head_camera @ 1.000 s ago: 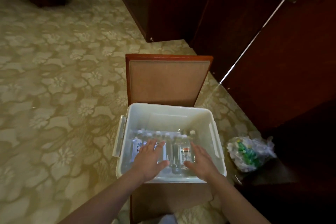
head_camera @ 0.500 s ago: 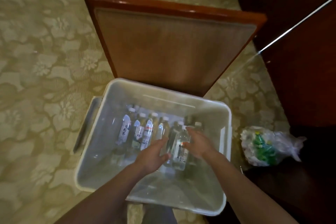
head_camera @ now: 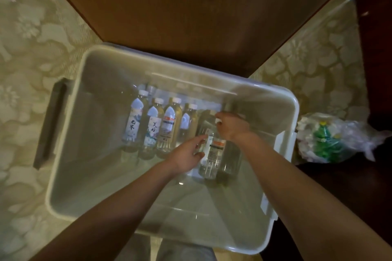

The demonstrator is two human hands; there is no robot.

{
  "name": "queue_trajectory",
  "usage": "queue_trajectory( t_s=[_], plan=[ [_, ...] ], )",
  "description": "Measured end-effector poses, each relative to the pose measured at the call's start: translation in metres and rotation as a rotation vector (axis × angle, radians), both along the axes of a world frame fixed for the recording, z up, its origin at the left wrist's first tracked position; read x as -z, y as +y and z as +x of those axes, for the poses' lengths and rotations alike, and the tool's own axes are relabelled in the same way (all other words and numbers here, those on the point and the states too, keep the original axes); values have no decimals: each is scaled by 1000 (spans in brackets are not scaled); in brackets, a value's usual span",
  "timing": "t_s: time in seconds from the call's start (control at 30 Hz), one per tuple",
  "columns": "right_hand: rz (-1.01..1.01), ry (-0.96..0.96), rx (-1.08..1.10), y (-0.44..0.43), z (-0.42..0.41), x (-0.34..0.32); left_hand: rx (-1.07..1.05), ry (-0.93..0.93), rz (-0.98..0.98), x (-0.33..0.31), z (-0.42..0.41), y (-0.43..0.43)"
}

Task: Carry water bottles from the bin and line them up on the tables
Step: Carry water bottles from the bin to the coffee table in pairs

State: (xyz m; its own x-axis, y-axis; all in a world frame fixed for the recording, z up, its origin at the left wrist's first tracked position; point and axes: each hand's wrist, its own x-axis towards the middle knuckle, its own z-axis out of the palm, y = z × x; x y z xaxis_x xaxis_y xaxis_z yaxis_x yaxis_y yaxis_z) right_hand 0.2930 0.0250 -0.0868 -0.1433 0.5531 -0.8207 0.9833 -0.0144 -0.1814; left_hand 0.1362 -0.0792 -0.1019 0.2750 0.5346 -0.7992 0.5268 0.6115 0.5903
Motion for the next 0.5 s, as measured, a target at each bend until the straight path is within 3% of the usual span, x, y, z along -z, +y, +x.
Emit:
queue_trajectory(
  t_s=[0.27, 0.5],
  plan=[
    [-90, 37, 29, 2, -6, -1, -82, -29, -48, 6, 4, -2],
    [-115, -13, -7, 0, -15, -17, -291, -82, -85, -2, 8, -6]
  ],
)
